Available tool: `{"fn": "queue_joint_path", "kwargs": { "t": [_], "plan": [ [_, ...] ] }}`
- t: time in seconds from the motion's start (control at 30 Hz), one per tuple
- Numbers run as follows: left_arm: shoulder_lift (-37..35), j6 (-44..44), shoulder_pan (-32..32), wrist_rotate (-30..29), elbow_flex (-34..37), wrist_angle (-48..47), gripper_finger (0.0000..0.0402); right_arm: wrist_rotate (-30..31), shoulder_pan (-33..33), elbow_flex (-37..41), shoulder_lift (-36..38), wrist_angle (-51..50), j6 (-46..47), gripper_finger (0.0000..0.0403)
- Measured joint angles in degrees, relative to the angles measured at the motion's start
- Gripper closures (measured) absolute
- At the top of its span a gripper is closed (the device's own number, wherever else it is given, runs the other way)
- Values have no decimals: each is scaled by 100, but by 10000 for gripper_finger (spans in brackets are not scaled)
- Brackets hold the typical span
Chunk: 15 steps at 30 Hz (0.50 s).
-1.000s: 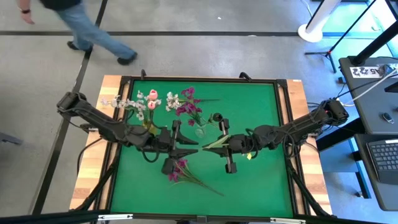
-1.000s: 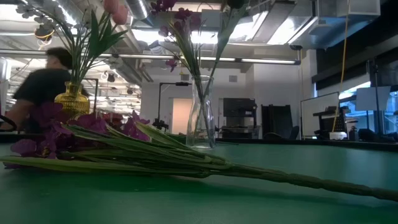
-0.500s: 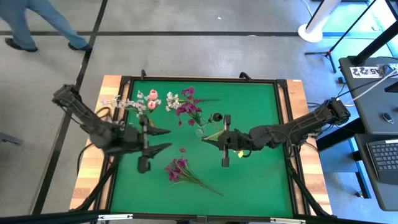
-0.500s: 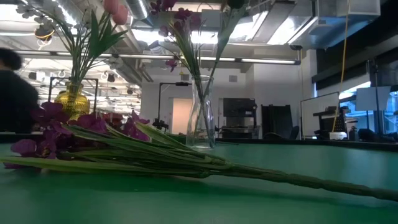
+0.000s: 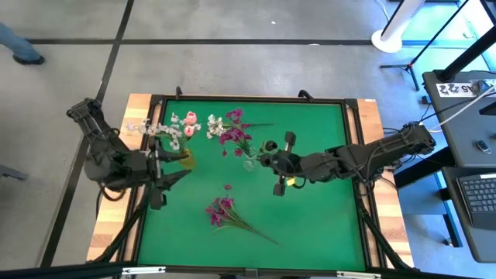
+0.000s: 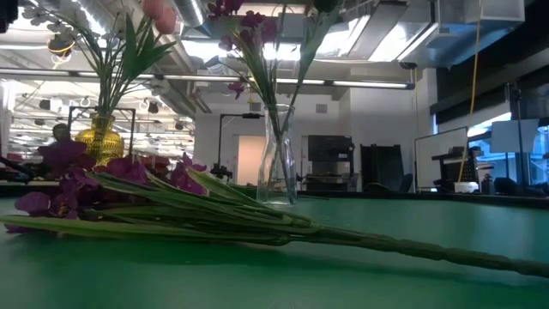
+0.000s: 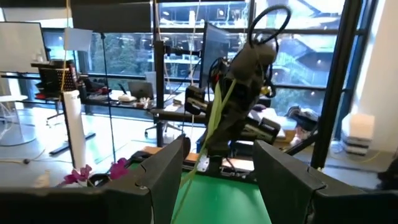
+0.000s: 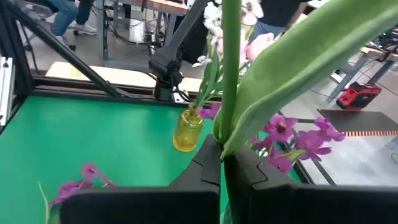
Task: Sort flowers into vase by color
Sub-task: Put the black flower into the transparent vase
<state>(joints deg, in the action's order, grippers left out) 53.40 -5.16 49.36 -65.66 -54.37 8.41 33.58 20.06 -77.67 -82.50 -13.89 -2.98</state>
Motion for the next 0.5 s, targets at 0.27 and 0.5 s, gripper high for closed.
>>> {"fn": "queue_joint_path", "kwargs": {
  "t": [0.27, 0.5],
  "plan": [
    [-730, -386, 31, -256, 0, 3, 211, -84, -456, -9, -81, -112, 22, 402],
    [-1052, -408, 31, -234, 0, -174, 211, -508, -895, 3, -291, -432, 266, 402]
  ]
}}
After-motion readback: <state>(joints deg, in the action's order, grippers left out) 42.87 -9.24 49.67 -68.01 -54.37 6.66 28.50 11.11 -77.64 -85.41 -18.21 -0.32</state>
